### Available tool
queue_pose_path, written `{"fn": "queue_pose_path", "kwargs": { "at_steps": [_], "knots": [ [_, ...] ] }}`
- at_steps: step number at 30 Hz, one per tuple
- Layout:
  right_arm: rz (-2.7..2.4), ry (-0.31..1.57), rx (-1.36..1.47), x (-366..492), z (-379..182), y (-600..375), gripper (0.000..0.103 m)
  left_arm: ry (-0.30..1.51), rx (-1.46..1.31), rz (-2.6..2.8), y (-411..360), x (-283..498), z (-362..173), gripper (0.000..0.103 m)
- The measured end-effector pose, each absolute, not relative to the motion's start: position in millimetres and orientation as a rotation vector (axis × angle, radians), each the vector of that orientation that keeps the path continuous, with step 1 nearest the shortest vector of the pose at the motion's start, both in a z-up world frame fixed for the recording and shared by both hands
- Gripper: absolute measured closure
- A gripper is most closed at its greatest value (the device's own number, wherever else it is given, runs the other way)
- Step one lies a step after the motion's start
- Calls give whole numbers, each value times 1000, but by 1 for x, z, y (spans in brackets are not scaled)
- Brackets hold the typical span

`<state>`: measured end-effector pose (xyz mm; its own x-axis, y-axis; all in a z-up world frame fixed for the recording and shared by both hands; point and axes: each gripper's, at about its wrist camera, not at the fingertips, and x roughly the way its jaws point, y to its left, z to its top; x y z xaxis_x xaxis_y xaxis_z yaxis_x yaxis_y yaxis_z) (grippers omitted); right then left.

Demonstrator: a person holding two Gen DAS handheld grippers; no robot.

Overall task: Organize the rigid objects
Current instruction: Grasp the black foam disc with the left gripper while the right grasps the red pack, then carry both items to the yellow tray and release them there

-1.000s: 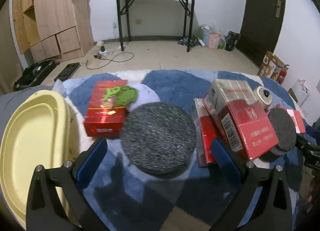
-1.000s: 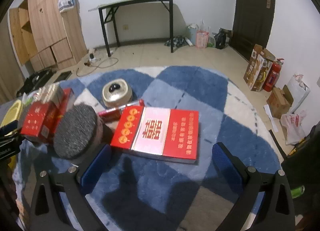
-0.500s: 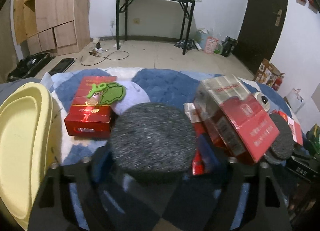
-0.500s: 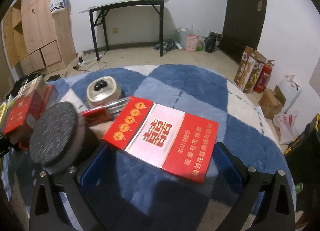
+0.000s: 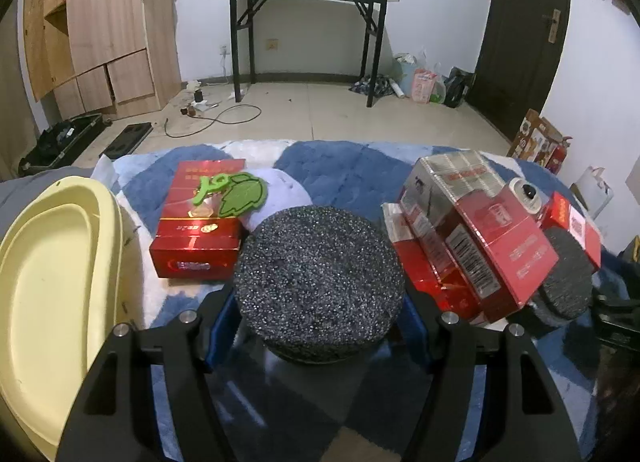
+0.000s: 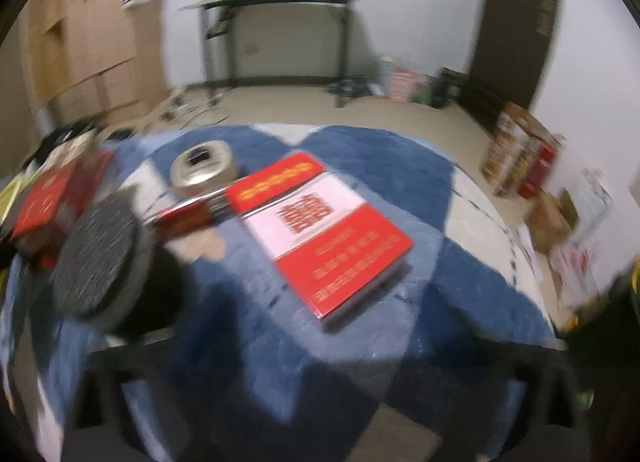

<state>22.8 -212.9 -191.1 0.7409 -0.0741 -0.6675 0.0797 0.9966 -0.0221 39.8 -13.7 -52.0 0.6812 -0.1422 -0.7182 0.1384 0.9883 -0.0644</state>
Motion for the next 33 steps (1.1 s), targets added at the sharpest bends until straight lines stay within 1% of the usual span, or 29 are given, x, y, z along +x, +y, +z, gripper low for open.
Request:
{"fn": "queue_pose_path", "kwargs": {
  "at_steps": [5,10,16,18,20,21,24,29,32,33],
  "knots": [
    [25,601,-16,-3,-183,-250,0,798,-19,-178,-12,38,-49,33],
    [67,546,-24,-9,-179,-274,0,796,-16,-187,-12,37,-46,33],
    [101,664,-27,16,-195,-290,1,776,-25,-197,-7,35,-36,33],
    [100,682,-47,17,-193,-294,9,774,-25,-191,-5,35,-33,33],
    [104,678,-59,10,-191,-300,36,765,-30,-192,0,33,-28,33],
    [105,675,-63,9,-190,-301,43,758,-37,-190,3,32,-25,33],
    [105,659,-64,2,-179,-309,47,735,-59,-181,16,29,-13,33],
    [126,614,-32,1,-171,-306,48,694,-67,-117,43,22,6,33],
    [119,586,-18,-22,-161,-314,48,626,-84,-27,75,10,27,33],
    [117,561,-28,-30,-152,-312,48,576,-118,40,95,2,36,33]
  ]
}}
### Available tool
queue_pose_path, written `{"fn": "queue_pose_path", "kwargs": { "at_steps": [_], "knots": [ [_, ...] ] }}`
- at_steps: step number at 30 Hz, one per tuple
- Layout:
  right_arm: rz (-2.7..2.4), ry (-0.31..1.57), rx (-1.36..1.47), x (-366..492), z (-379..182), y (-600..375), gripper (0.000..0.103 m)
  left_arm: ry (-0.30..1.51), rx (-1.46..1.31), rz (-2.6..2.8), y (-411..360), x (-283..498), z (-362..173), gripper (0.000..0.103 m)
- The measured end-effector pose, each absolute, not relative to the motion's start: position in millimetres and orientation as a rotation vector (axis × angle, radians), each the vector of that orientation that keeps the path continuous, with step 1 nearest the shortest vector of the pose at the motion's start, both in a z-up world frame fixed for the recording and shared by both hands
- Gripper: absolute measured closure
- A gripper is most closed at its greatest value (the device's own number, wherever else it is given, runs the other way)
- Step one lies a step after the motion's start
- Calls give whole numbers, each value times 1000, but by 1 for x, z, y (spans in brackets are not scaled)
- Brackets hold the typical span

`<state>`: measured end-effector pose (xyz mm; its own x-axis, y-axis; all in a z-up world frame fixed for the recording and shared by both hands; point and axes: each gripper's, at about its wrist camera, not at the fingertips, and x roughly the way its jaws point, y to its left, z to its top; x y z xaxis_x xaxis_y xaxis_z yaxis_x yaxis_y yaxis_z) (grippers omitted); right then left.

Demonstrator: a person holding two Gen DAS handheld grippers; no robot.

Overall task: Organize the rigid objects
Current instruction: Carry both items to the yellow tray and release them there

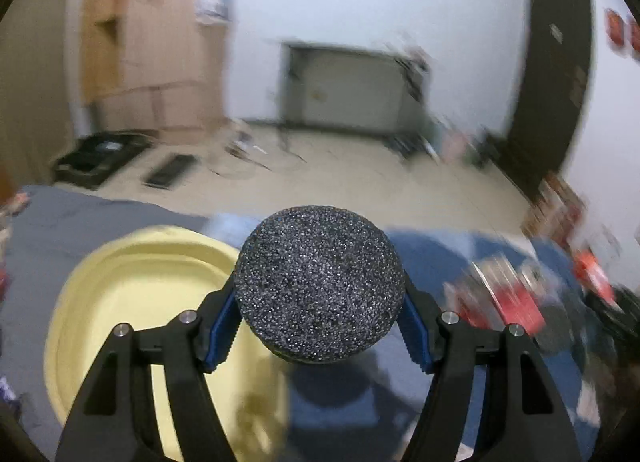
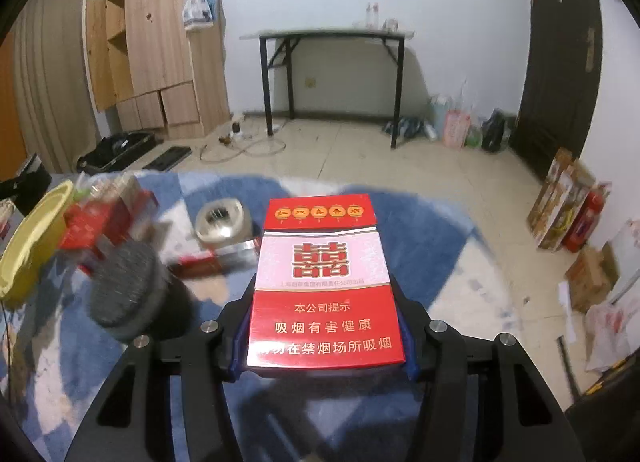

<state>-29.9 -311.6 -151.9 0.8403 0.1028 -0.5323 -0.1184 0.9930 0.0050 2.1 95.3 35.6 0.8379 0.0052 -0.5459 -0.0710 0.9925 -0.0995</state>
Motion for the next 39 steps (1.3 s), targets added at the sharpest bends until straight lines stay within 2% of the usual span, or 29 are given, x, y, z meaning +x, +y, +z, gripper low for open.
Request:
{"fn": "queue_pose_path", "kwargs": {
  "at_steps": [4,10,14,18,24,29,34,36,38,39],
  "knots": [
    [173,447,-75,-71,-103,-280,48,549,-186,209,161,-18,41,33],
    [477,369,-190,-96,-65,-139,48,643,-392,441,260,-33,-4,33],
    [692,428,-299,-88,-88,-29,48,702,-475,443,269,-26,-30,33],
    [797,525,-387,-80,-122,38,48,782,-452,420,259,-15,-44,33],
    [785,592,-481,-78,-142,74,48,898,-485,421,260,-1,-73,33],
    [768,678,-500,-55,-147,92,48,905,-459,416,250,-1,-69,33],
    [739,668,-555,-59,-154,117,47,910,-455,438,254,5,-70,32],
    [743,678,-556,-59,-149,126,43,912,-477,451,259,7,-72,19],
    [771,679,-548,-62,-145,128,28,892,-507,445,260,5,-65,5],
    [778,672,-542,-59,-145,128,21,876,-518,443,259,3,-59,3]
  ]
}}
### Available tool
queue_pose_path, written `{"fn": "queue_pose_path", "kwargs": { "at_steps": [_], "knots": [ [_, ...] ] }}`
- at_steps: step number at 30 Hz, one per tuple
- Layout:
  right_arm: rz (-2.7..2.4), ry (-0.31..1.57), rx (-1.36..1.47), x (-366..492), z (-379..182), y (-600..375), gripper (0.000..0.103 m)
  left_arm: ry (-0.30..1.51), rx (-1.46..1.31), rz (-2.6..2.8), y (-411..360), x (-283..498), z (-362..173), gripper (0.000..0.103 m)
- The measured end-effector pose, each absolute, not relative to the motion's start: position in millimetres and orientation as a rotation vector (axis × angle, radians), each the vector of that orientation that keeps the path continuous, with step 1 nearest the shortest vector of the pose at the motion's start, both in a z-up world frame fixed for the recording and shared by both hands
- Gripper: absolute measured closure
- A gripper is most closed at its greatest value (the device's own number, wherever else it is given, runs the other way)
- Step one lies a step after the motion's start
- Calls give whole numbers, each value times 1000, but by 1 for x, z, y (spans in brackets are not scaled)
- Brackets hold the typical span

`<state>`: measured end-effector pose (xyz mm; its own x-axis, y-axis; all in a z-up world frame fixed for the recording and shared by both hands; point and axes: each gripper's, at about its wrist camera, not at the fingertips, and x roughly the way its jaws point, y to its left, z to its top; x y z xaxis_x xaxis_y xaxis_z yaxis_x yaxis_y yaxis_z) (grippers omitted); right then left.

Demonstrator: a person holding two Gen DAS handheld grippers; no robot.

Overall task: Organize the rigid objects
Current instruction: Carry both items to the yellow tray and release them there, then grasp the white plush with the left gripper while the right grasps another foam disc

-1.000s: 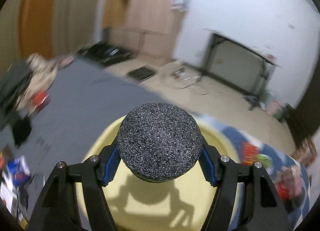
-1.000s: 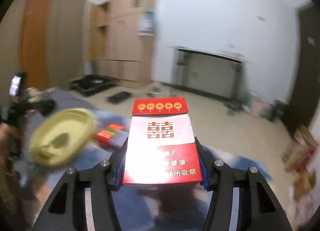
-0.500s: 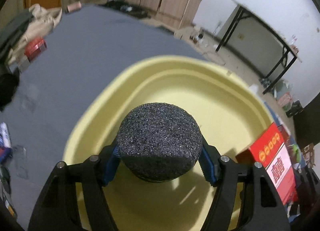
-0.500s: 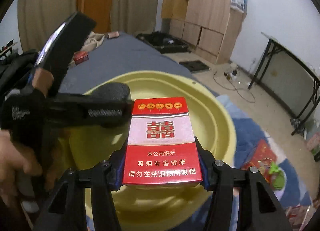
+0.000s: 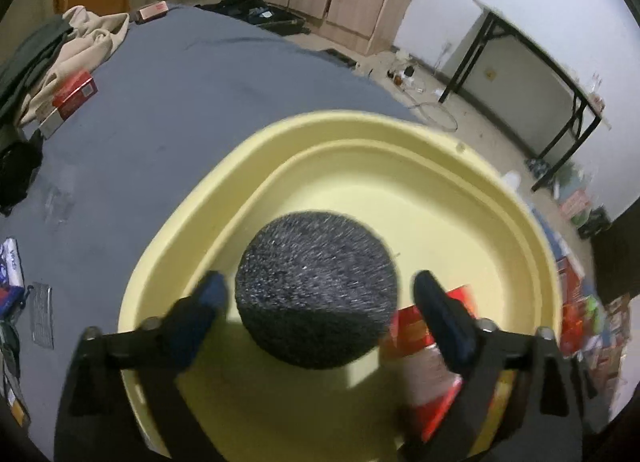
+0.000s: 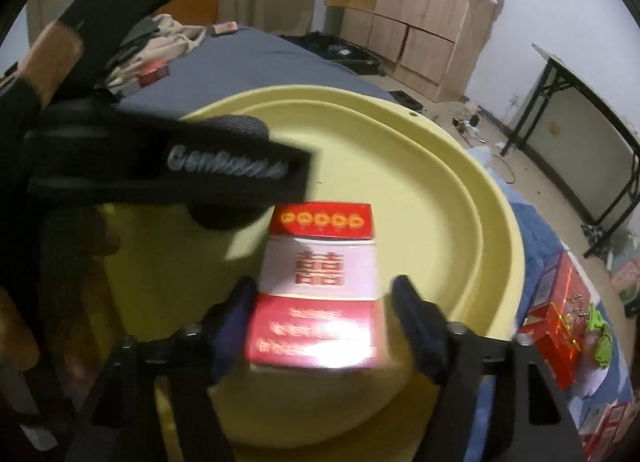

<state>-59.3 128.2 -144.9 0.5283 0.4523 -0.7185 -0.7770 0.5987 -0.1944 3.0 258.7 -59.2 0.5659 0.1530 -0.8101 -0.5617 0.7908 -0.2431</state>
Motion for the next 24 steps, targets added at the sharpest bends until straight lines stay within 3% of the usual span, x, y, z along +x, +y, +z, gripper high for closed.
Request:
{"fn": "queue_pose_path", "kwargs": {
  "at_steps": [1,4,9,12,18,24],
  "knots": [
    [777,654,-536,-62,-141,125,11,863,-519,440,257,1,-54,1],
    [733,607,-523,-67,-124,112,1,820,-522,426,251,-8,-29,0],
    [678,564,-436,-89,-72,53,0,727,-513,317,218,-9,15,0],
    [564,530,-338,-103,-45,-24,0,695,-428,156,159,17,22,0],
    [261,556,-173,-119,-22,-150,0,773,-247,-125,44,63,-7,0],
    [188,682,-149,-108,-36,-184,0,772,-79,-117,-2,86,-42,0]
  ]
}}
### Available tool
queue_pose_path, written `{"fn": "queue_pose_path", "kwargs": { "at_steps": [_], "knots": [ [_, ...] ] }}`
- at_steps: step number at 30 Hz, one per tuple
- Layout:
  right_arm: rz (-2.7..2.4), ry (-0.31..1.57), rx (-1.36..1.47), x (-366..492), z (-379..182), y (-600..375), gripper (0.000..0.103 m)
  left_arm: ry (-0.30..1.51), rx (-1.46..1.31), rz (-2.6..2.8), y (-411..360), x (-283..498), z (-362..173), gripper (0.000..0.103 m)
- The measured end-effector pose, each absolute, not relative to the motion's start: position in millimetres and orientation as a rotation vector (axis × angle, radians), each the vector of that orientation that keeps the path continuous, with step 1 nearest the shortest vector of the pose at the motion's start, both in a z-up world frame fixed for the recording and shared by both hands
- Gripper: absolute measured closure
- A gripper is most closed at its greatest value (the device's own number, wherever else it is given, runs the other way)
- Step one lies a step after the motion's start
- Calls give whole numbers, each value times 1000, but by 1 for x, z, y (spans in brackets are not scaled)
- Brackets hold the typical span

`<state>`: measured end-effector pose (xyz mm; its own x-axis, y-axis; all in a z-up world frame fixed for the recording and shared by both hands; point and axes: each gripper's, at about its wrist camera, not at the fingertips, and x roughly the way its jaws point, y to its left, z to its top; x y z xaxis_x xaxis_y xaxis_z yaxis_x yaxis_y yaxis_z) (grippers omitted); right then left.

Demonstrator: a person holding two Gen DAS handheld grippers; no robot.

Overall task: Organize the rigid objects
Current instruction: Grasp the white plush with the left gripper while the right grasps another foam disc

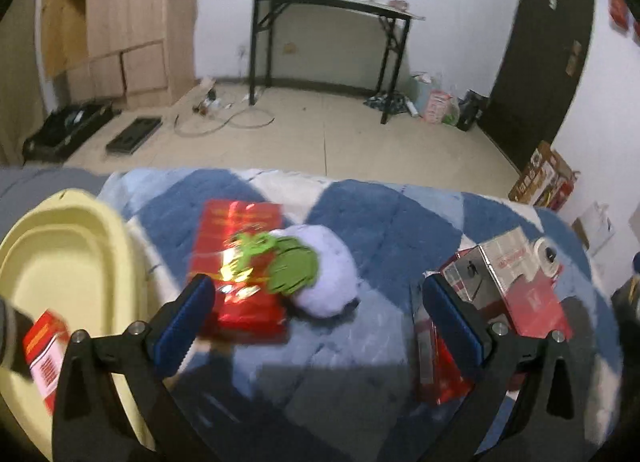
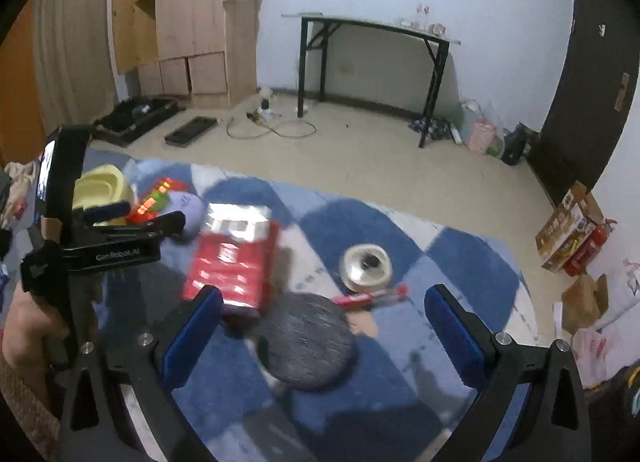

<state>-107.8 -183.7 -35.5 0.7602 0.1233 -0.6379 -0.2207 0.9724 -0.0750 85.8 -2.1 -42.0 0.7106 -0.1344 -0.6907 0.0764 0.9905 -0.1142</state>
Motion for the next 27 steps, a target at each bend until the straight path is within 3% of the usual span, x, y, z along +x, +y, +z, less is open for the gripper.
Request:
{"fn": "queue_pose_path", "kwargs": {
  "at_steps": [11,12,15,19,21,22,23,27],
  "knots": [
    [280,818,-219,-98,-44,-191,0,713,54,-73,-9,91,-65,1],
    [289,828,-227,-98,-46,-190,0,710,47,-81,-7,90,-64,4],
    [316,858,-244,-92,-50,-184,0,712,75,-79,-11,87,-64,28],
    [321,874,-256,-79,-61,-183,0,733,49,-141,-8,87,-60,69],
    [334,877,-275,-76,-65,-180,6,788,-30,-208,-3,89,-58,69],
    [345,874,-286,-72,-68,-179,23,799,-31,-210,-2,90,-59,69],
    [346,881,-293,-66,-72,-180,33,805,-24,-212,-1,89,-59,69],
    [372,890,-254,-55,-75,-192,35,816,-77,-245,6,86,-53,69]
  ]
}}
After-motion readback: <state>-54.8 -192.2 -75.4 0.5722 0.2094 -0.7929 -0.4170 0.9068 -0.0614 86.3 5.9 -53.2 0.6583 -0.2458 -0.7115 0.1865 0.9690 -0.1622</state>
